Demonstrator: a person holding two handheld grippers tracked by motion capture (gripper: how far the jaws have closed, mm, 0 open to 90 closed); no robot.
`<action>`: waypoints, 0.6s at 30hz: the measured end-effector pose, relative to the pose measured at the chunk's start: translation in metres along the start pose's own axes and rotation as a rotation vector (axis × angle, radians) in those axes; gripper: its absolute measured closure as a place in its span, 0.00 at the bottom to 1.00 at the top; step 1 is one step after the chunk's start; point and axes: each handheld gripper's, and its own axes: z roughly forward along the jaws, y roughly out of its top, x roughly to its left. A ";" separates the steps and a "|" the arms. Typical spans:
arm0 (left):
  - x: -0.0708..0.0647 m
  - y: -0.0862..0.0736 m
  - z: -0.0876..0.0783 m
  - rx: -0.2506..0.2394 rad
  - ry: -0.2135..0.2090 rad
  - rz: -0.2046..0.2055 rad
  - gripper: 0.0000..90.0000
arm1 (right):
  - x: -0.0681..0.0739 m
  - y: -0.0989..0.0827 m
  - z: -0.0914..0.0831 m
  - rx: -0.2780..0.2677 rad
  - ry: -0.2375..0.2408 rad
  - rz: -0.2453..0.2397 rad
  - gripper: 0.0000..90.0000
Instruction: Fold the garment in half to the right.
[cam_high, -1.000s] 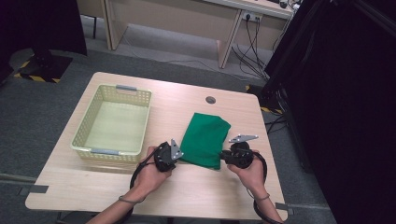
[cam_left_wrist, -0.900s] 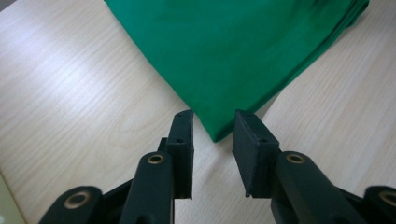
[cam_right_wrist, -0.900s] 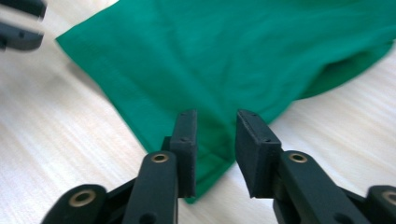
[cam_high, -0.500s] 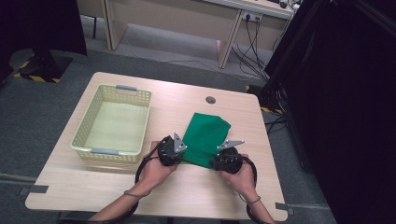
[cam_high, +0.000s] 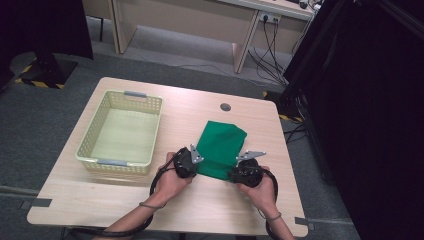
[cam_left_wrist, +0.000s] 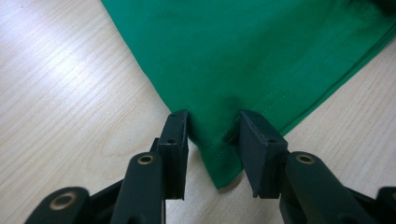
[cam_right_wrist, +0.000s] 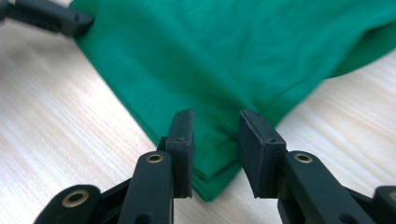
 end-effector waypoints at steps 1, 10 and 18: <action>0.000 0.000 0.000 -0.001 0.000 -0.004 0.70 | -0.002 0.000 -0.003 -0.010 -0.007 0.011 0.74; 0.000 0.001 0.000 0.004 0.001 -0.001 0.69 | -0.013 -0.012 -0.019 0.000 -0.003 0.022 0.71; 0.000 0.001 0.001 0.007 0.004 -0.002 0.69 | -0.002 -0.022 -0.017 0.029 0.035 -0.005 0.68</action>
